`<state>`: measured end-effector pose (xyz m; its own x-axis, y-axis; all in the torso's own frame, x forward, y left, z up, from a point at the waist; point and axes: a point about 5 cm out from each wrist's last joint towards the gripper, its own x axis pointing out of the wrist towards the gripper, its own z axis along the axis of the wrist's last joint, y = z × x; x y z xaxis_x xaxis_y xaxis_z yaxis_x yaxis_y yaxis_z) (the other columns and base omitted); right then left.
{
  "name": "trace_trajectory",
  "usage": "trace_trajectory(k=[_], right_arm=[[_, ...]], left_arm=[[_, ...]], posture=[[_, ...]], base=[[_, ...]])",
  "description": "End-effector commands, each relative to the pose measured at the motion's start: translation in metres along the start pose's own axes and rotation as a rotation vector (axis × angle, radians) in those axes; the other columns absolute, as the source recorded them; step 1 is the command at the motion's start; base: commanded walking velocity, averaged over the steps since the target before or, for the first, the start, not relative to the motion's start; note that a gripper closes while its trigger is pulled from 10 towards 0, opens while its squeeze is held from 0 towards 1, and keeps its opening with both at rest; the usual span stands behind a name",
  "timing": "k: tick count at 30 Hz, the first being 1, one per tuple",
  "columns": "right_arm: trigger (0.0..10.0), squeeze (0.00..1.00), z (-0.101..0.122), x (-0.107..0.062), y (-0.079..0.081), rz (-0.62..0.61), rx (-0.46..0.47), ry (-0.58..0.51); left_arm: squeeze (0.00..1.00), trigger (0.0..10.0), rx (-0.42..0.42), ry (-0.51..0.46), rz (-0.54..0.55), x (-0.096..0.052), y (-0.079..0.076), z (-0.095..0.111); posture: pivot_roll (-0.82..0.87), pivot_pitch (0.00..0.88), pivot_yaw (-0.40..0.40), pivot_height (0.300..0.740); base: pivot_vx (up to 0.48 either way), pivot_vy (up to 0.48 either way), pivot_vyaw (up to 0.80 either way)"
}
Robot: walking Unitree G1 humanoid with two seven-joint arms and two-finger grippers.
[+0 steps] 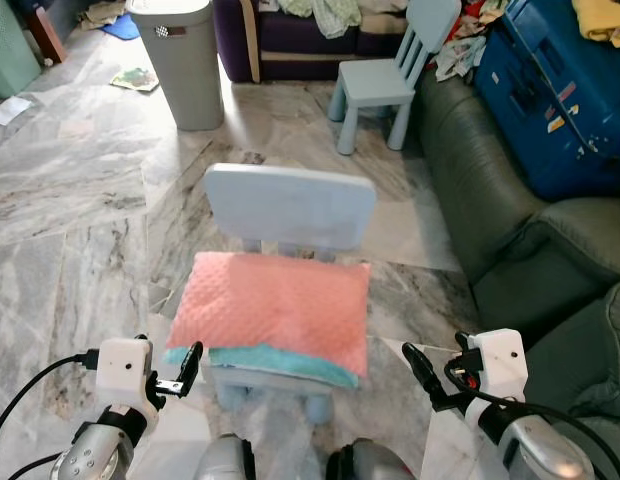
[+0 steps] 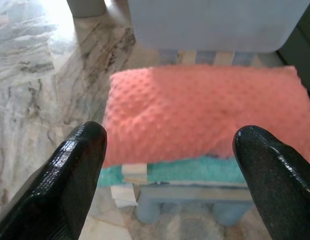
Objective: Move the pillow to the sofa
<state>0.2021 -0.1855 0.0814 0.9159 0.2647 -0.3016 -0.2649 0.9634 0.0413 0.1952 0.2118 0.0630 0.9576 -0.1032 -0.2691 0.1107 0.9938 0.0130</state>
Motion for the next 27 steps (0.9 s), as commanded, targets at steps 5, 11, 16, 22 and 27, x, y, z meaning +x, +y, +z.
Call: trace_trajectory(k=[5, 11, 16, 22, 27], right_arm=[[10.0, 0.0, 0.002, -0.002, 0.002, 0.01, -0.003, 0.002], [10.0, 0.0, 0.002, -0.001, 0.001, 0.011, -0.015, 0.007], [10.0, 0.0, 0.005, 0.001, -0.001, 0.015, -0.039, -0.001], [10.0, 0.0, 0.009, 0.005, -0.004, 0.01, -0.058, -0.016], [10.0, 0.0, 0.013, 0.009, -0.006, 0.011, -0.067, -0.03]], left_arm=[[0.0, 10.0, 0.002, 0.015, 0.005, -0.001, -0.002, -0.003], [0.0, 10.0, 0.046, 0.042, 0.111, -0.002, 0.01, -0.005], [0.0, 10.0, 0.062, 0.043, 0.171, -0.002, 0.017, -0.005], [0.0, 10.0, 0.123, -0.016, 0.245, 0.002, 0.023, 0.011], [0.0, 10.0, 0.153, -0.047, 0.28, 0.005, 0.024, 0.019]], posture=[[-0.03, 0.188, -0.024, 0.582], [-0.03, 0.188, -0.025, 0.542], [-0.02, 0.187, -0.024, 0.517], [-0.02, 0.179, -0.024, 0.472], [-0.02, 0.173, -0.024, 0.442]], base=[[0.0, 0.0, 0.0], [0.0, 0.0, 0.0], [0.0, 0.0, 0.0], [0.0, 0.0, 0.0], [0.0, 0.0, 0.0]])
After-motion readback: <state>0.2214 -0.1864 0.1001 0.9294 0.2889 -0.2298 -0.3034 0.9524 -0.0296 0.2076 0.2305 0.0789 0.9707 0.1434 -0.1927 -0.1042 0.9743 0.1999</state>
